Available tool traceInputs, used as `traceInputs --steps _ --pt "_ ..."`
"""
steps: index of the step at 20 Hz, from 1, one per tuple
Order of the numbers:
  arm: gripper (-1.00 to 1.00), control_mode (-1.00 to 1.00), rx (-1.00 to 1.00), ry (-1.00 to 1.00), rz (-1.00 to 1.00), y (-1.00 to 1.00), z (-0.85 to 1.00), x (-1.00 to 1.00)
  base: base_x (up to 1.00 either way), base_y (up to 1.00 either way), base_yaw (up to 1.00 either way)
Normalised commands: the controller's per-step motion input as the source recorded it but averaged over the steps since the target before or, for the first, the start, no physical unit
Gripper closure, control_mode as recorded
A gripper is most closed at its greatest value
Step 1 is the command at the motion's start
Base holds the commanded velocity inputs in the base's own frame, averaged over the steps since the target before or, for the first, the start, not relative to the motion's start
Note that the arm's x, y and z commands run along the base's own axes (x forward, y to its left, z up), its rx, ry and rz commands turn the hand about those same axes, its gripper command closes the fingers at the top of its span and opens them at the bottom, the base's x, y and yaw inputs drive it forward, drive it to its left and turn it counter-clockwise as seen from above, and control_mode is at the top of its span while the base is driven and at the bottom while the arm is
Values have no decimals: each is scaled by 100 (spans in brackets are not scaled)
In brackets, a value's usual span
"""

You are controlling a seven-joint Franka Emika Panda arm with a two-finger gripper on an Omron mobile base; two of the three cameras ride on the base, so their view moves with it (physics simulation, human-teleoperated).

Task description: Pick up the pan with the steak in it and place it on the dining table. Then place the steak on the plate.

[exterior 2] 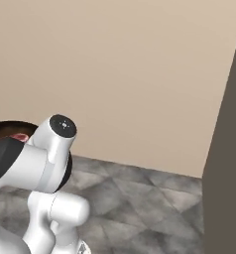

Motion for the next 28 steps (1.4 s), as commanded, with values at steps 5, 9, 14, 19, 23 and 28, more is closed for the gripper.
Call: traceInputs --steps 5,9,14,19,23,28 --pt "100 100 0 0 0 0 0 0 0 0 50" --pt "100 100 0 0 0 0 0 0 -1 0 50" --pt "100 100 0 0 0 0 0 0 -1 0 50" --pt "100 100 0 0 0 0 0 0 -1 0 50" --pt "100 100 0 0 0 0 0 0 0 0 50" --pt "100 100 0 0 0 0 0 0 0 0 50"
